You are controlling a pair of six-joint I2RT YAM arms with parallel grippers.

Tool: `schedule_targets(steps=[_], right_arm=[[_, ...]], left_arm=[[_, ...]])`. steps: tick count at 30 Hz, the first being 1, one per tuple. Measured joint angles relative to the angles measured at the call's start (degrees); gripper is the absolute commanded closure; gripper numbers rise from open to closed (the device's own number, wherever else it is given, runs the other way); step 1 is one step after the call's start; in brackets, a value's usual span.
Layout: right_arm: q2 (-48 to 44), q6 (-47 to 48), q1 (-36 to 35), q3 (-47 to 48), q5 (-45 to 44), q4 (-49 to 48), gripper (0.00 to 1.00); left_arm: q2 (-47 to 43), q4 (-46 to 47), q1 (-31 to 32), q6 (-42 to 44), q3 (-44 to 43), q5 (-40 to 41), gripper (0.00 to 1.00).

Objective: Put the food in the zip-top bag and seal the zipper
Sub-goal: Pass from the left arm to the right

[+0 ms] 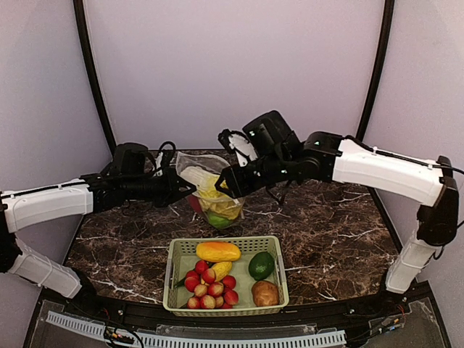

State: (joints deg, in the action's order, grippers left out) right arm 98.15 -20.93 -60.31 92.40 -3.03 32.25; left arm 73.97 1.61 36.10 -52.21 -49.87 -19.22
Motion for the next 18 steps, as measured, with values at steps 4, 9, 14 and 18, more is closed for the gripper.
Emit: schedule_targets(steps=[4, 9, 14, 18], right_arm=[[-8.6, 2.1, 0.0, -5.2, 4.5, -4.1, 0.46], [-17.8, 6.3, 0.0, -18.2, 8.1, -10.3, 0.51], [-22.1, 10.2, 0.0, -30.5, 8.6, -16.3, 0.59], [-22.8, 12.4, 0.0, -35.3, 7.0, -19.8, 0.65]], left_arm=[[-0.5, 0.0, -1.5, -0.4, 0.0, -1.5, 0.99], [-0.5, 0.0, -2.2, -0.7, 0.0, -3.0, 0.99], [-0.6, 0.0, -2.5, -0.6, 0.0, -3.7, 0.99], [-0.6, -0.1, -2.6, -0.6, 0.0, -4.0, 0.99]])
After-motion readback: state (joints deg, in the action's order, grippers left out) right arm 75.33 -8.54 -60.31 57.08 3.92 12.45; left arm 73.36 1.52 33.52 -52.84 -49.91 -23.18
